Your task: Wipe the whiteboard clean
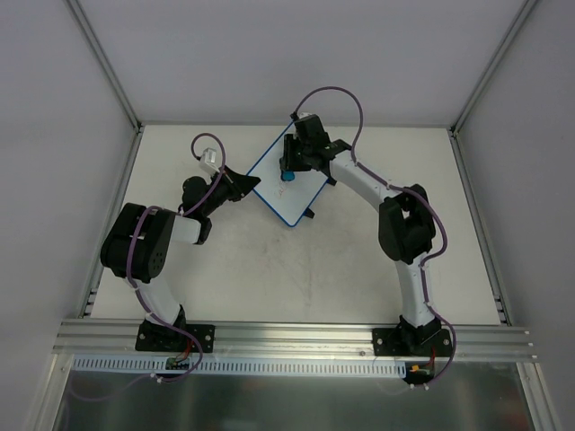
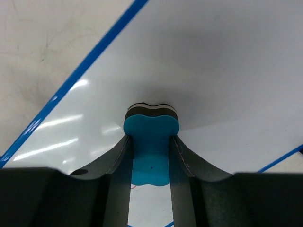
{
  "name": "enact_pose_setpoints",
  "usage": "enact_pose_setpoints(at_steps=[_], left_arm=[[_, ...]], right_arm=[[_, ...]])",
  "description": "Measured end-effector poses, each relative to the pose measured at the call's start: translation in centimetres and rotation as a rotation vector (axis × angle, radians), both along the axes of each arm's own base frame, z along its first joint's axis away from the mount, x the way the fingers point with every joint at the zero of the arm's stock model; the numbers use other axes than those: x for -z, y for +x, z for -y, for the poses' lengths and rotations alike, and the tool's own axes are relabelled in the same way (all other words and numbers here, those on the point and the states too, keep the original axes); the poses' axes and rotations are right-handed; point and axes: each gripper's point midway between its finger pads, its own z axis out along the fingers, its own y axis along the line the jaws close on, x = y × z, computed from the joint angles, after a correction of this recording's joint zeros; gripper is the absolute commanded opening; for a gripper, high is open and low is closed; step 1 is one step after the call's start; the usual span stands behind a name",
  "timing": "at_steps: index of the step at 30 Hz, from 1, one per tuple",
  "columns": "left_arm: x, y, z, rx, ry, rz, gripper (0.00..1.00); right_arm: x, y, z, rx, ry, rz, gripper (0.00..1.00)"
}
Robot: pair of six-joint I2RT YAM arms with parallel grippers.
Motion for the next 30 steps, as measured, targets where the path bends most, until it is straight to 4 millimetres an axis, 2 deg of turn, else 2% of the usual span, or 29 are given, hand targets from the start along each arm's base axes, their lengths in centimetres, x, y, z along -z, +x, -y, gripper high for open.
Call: enact_pose_setpoints(at_steps=[7, 17, 24, 30], left_arm=[[0.1, 0.0, 0.0, -0.001, 0.001, -0.003, 0.0], [0.1, 0.0, 0.0, -0.003, 0.001, -0.005, 0.0], [0.2, 0.1, -0.1, -0.006, 0.002, -0.006, 0.0], [0.1, 0.1, -0.1, -0.005, 0.001, -0.005, 0.0]], right_arm=[[-1.2, -2.2, -3.1, -0.122, 0.005, 0.045, 0.0], [-1.2, -2.5, -3.3, -0.129, 0.037, 0.054, 0.0], [-0.4, -2.4, -2.3, -0.048, 0.122, -0.008, 0.0], [2.3, -3.1, 1.3, 0.076, 0.116, -0.094, 0.0]])
